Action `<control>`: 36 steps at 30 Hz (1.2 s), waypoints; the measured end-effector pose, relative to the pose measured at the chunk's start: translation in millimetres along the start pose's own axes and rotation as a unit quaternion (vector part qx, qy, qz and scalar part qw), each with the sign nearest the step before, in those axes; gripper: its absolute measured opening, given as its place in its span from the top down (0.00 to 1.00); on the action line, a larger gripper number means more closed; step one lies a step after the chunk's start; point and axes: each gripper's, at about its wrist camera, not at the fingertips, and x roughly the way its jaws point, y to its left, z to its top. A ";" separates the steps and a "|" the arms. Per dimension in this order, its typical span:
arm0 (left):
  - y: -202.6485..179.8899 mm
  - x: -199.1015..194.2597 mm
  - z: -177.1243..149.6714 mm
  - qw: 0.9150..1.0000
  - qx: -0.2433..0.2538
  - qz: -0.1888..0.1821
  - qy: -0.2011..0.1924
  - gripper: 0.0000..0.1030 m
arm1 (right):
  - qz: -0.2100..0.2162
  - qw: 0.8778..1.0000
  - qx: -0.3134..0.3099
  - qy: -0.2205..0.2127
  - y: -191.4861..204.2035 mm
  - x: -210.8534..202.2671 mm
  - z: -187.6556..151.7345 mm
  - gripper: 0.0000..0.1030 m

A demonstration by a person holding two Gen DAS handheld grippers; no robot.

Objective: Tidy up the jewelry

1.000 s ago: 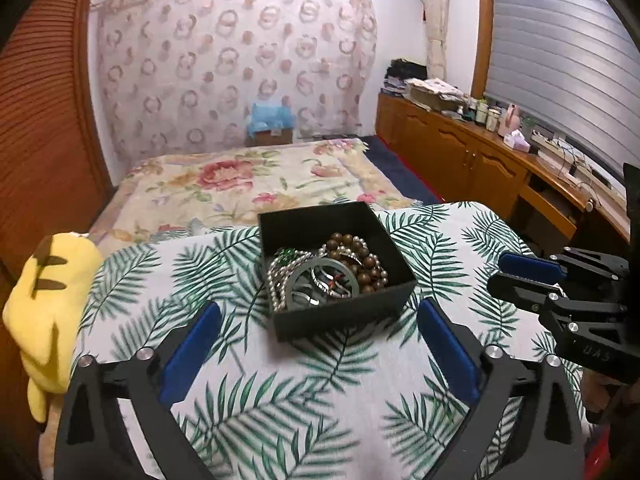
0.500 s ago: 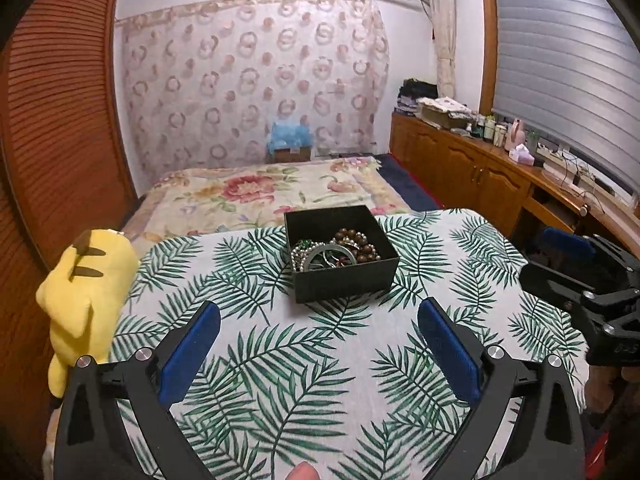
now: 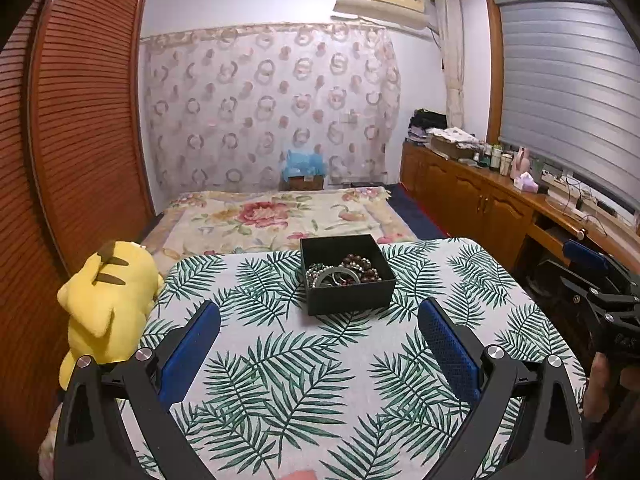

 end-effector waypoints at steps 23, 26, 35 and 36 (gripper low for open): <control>-1.5 -6.2 -0.4 1.000 0.001 -0.003 -0.008 0.07 | 0.001 1.000 0.004 0.004 -1.9 2.6 -1.2 0.02; -1.1 -6.2 -0.7 1.000 0.001 -0.002 -0.007 0.07 | 0.000 1.000 0.004 0.004 -0.9 3.5 -2.0 0.02; -0.7 -6.7 -0.9 1.000 0.001 -0.003 -0.008 0.07 | 0.001 1.000 0.002 0.005 2.5 6.6 -3.7 0.02; -0.9 -6.6 -0.9 1.000 0.001 -0.003 -0.008 0.07 | 0.000 1.000 0.002 0.005 2.4 6.6 -3.6 0.02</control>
